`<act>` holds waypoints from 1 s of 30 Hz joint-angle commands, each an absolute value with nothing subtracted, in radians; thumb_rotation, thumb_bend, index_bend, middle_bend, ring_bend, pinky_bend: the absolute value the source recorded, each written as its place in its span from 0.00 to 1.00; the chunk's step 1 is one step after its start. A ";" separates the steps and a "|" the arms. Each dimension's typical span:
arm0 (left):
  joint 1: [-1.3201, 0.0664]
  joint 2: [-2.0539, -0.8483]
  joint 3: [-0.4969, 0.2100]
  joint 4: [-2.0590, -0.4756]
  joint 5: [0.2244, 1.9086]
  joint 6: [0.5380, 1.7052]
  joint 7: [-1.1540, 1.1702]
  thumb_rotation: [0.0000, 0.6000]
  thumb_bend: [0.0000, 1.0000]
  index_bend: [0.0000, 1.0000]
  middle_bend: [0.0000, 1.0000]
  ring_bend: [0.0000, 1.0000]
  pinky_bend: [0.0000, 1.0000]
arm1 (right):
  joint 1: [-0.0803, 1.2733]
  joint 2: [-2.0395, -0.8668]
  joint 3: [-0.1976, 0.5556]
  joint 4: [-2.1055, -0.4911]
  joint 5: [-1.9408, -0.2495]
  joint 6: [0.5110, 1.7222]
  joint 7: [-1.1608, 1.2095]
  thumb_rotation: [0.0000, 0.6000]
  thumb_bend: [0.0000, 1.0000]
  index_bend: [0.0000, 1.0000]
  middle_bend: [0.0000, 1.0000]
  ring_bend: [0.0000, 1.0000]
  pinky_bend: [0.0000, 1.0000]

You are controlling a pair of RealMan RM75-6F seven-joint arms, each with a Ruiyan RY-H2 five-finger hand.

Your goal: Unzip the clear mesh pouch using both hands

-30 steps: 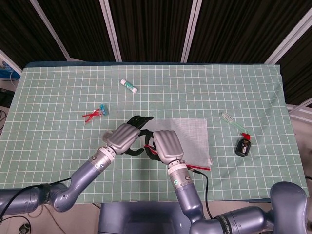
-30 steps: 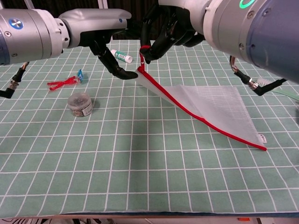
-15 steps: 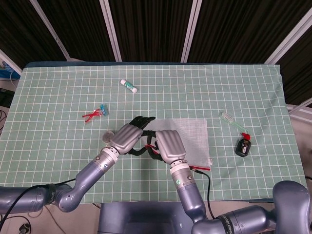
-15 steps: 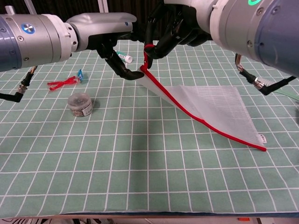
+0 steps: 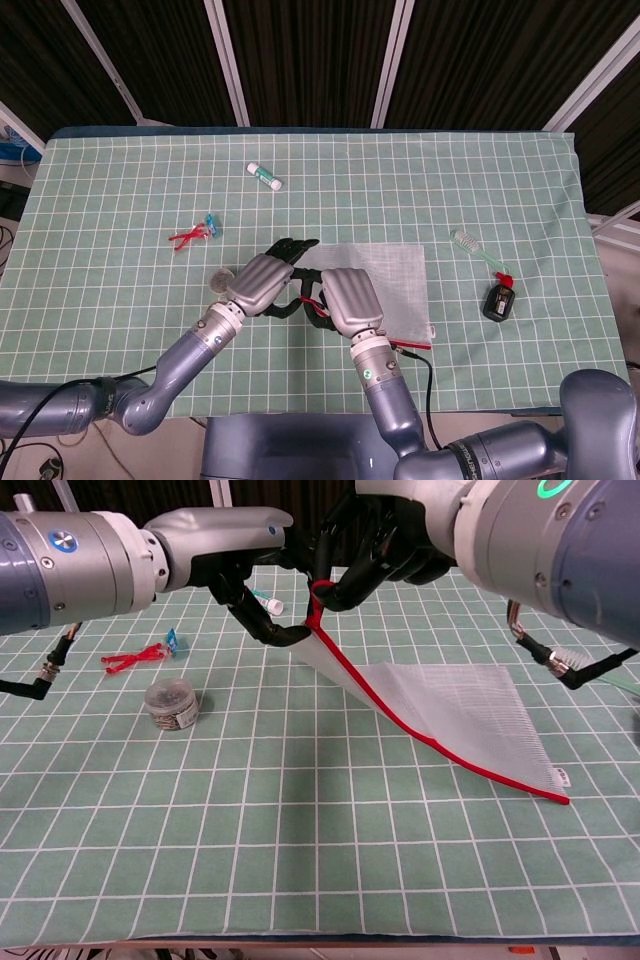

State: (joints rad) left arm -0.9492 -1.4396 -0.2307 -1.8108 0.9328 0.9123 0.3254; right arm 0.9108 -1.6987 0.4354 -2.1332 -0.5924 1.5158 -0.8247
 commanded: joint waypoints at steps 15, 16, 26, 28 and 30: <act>-0.947 -1.445 -0.263 -1.814 0.945 0.960 0.283 1.00 0.43 0.59 0.01 0.00 0.00 | 0.882 -1.662 0.406 -2.153 -0.602 1.537 -0.788 1.00 0.69 0.67 1.00 1.00 1.00; -0.946 -1.446 -0.269 -1.816 0.947 0.966 0.277 1.00 0.43 0.59 0.01 0.00 0.00 | 0.877 -1.659 0.402 -2.155 -0.602 1.538 -0.783 1.00 0.69 0.68 1.00 1.00 1.00; -0.950 -1.470 -0.322 -1.826 0.946 1.022 0.248 1.00 0.43 0.59 0.01 0.00 0.00 | 0.845 -1.642 0.375 -2.161 -0.611 1.542 -0.748 1.00 0.69 0.68 1.00 1.00 1.00; -0.953 -1.478 -0.334 -1.828 0.935 1.029 0.245 1.00 0.43 0.59 0.01 0.00 0.00 | 0.841 -1.640 0.372 -2.159 -0.612 1.541 -0.743 1.00 0.69 0.68 1.00 1.00 1.00; -0.957 -1.483 -0.345 -1.831 0.925 1.036 0.244 1.00 0.43 0.59 0.01 0.00 0.00 | 0.836 -1.637 0.370 -2.157 -0.613 1.540 -0.738 1.00 0.69 0.68 1.00 1.00 1.00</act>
